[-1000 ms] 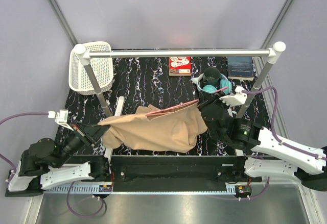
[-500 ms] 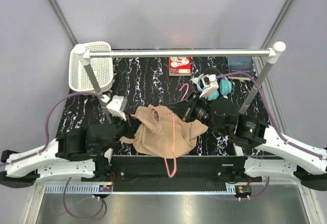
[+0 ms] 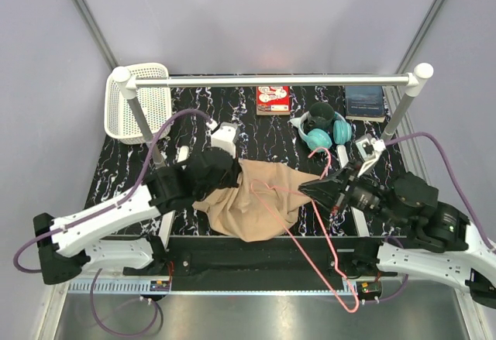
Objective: Remove the t-shirt from the hanger
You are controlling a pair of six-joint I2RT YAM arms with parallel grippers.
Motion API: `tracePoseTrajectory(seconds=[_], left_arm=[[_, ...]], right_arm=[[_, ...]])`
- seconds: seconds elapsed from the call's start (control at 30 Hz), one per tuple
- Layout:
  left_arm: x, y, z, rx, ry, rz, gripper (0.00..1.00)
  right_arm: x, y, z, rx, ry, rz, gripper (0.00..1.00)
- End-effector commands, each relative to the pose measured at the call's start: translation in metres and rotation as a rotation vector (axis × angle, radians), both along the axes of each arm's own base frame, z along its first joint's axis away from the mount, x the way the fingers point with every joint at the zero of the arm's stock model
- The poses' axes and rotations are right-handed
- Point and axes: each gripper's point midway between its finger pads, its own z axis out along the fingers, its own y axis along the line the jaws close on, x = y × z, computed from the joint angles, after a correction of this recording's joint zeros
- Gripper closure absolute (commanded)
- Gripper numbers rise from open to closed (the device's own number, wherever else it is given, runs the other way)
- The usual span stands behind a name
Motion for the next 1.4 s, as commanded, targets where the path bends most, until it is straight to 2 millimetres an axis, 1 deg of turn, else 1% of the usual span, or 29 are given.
tracePoseTrajectory(seconds=[0.0, 0.03, 0.1, 0.13, 0.2, 0.23, 0.27, 0.3, 0.33, 0.4, 0.47, 0.57, 0.6, 0.63, 0.67, 0.7, 0.73, 0.77, 0.8, 0.83, 0.87, 0.9, 0.93, 1.03, 1.1, 1.23, 1.27, 1.33, 1.37], left_arm=[[0.019, -0.032, 0.025, -0.093, -0.002, -0.062, 1.00], [0.028, -0.040, 0.010, -0.058, 0.018, -0.061, 1.00], [0.035, -0.060, 0.007, -0.057, 0.020, -0.108, 1.00], [0.041, -0.072, -0.011, -0.026, 0.044, -0.128, 1.00], [0.049, -0.091, -0.025, -0.010, 0.056, -0.167, 1.00], [0.055, -0.095, -0.035, 0.011, 0.067, -0.157, 1.00], [0.062, -0.102, -0.063, 0.066, 0.110, -0.155, 1.00], [0.065, -0.103, -0.076, 0.091, 0.135, -0.150, 1.00], [0.068, -0.105, -0.099, 0.133, 0.169, -0.143, 1.00], [0.069, -0.106, -0.116, 0.154, 0.191, -0.134, 1.00], [0.068, -0.102, -0.132, 0.184, 0.211, -0.115, 1.00], [0.061, -0.096, -0.135, 0.178, 0.221, -0.129, 0.99], [0.059, -0.095, -0.135, 0.177, 0.218, -0.138, 0.95], [0.056, -0.093, -0.133, 0.175, 0.217, -0.146, 0.76], [0.052, -0.087, -0.137, 0.192, 0.218, -0.157, 0.61], [0.050, -0.084, -0.129, 0.180, 0.204, -0.169, 0.48], [0.042, -0.081, -0.133, 0.193, 0.215, -0.209, 0.28], [0.037, -0.079, -0.132, 0.193, 0.216, -0.239, 0.19], [0.032, -0.078, -0.121, 0.175, 0.200, -0.271, 0.13], [0.021, -0.077, -0.123, 0.188, 0.203, -0.352, 0.04], [0.015, -0.076, -0.118, 0.185, 0.191, -0.397, 0.01], [0.010, -0.075, -0.113, 0.183, 0.173, -0.441, 0.01], [-0.001, -0.074, -0.104, 0.175, 0.144, -0.524, 0.01], [-0.017, -0.072, -0.093, 0.177, 0.109, -0.656, 0.01], [-0.021, -0.072, -0.092, 0.207, 0.089, -0.704, 0.01], [-0.034, -0.073, -0.104, 0.314, 0.014, -0.938, 0.01], [-0.036, -0.070, -0.114, 0.356, 0.031, -0.972, 0.01], [-0.029, -0.072, -0.119, 0.426, 0.011, -1.021, 0.01], [-0.027, -0.074, -0.131, 0.455, 0.039, -1.036, 0.01]], right_arm=[[0.001, -0.026, -0.020, -0.101, 0.017, -0.057, 1.00], [0.000, -0.029, -0.022, -0.101, 0.027, -0.061, 1.00], [-0.002, -0.034, -0.024, -0.097, 0.039, -0.067, 1.00], [0.000, -0.036, -0.027, -0.097, 0.042, -0.081, 1.00], [0.000, -0.042, -0.026, -0.075, 0.048, -0.100, 1.00], [0.002, -0.045, -0.029, -0.079, 0.050, -0.117, 1.00], [0.003, -0.048, -0.028, -0.076, 0.049, -0.128, 1.00], [0.003, -0.049, -0.029, -0.081, 0.056, -0.136, 1.00], [0.006, -0.053, -0.033, -0.103, 0.061, -0.159, 1.00], [0.008, -0.059, -0.036, -0.130, 0.069, -0.185, 1.00], [0.012, -0.064, -0.046, -0.181, 0.079, -0.216, 1.00], [0.014, -0.072, -0.051, -0.211, 0.080, -0.246, 1.00], [0.015, -0.074, -0.051, -0.214, 0.078, -0.250, 1.00], [0.016, -0.078, -0.052, -0.216, 0.078, -0.264, 1.00], [0.016, -0.079, -0.052, -0.219, 0.075, -0.270, 1.00], [0.017, -0.083, -0.051, -0.221, 0.074, -0.283, 1.00], [0.017, -0.087, -0.051, -0.222, 0.073, -0.291, 1.00], [0.017, -0.089, -0.050, -0.222, 0.072, -0.296, 1.00], [0.017, -0.092, -0.051, -0.233, 0.073, -0.302, 1.00], [0.016, -0.094, -0.050, -0.234, 0.072, -0.304, 1.00], [0.016, -0.096, -0.051, -0.237, 0.073, -0.306, 1.00], [0.016, -0.098, -0.051, -0.242, 0.073, -0.311, 1.00], [0.016, -0.100, -0.050, -0.239, 0.072, -0.315, 1.00], [0.015, -0.103, -0.051, -0.237, 0.072, -0.320, 1.00], [0.014, -0.103, -0.052, -0.240, 0.071, -0.313, 1.00], [0.012, -0.101, -0.055, -0.246, 0.074, -0.298, 1.00], [0.012, -0.100, -0.055, -0.246, 0.075, -0.295, 1.00], [0.013, -0.099, -0.057, -0.253, 0.078, -0.297, 1.00], [0.013, -0.099, -0.058, -0.255, 0.077, -0.295, 1.00]])
